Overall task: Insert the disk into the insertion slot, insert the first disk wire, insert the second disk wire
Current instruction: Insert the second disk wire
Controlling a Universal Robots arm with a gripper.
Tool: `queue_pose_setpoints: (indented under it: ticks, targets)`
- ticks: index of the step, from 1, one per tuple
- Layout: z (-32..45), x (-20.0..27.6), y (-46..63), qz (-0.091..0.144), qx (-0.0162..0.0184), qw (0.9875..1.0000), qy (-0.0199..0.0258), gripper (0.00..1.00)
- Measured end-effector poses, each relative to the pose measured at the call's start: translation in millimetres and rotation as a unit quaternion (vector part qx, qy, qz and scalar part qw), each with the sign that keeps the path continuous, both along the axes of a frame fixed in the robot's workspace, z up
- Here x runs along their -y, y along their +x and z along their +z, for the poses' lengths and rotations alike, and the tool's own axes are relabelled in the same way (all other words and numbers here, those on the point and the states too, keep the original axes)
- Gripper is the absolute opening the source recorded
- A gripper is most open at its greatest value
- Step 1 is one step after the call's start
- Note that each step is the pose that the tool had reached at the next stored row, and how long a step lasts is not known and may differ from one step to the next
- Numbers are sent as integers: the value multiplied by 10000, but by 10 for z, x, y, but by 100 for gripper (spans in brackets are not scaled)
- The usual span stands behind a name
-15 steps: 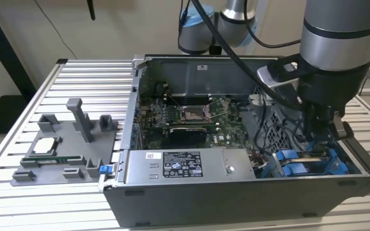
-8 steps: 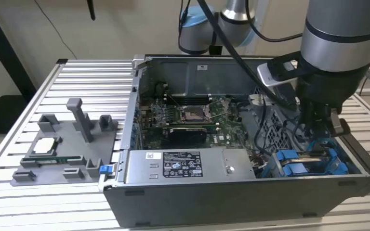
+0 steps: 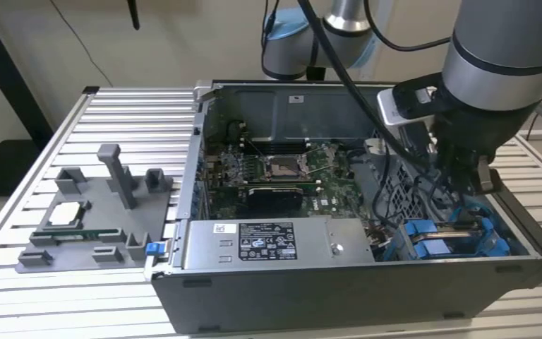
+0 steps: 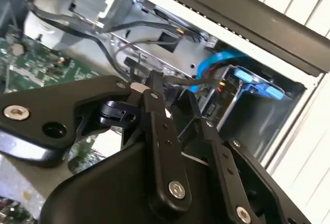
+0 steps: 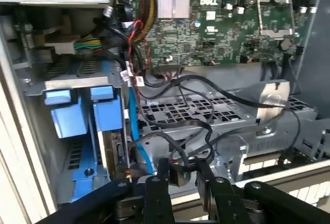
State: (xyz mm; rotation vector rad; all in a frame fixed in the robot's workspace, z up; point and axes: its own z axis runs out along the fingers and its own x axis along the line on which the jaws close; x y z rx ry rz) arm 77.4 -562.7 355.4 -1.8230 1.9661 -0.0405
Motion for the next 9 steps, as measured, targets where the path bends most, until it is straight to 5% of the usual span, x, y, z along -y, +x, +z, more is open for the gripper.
queue_pose_setpoints:
  ticks: [1, 5, 9]
  targets:
    - [0, 9, 0, 0, 0, 10000, 43, 0]
    - [0, 53, 0, 0, 0, 9998, 200, 0]
    - [12, 102, 0, 0, -20, 9997, 239, 0]
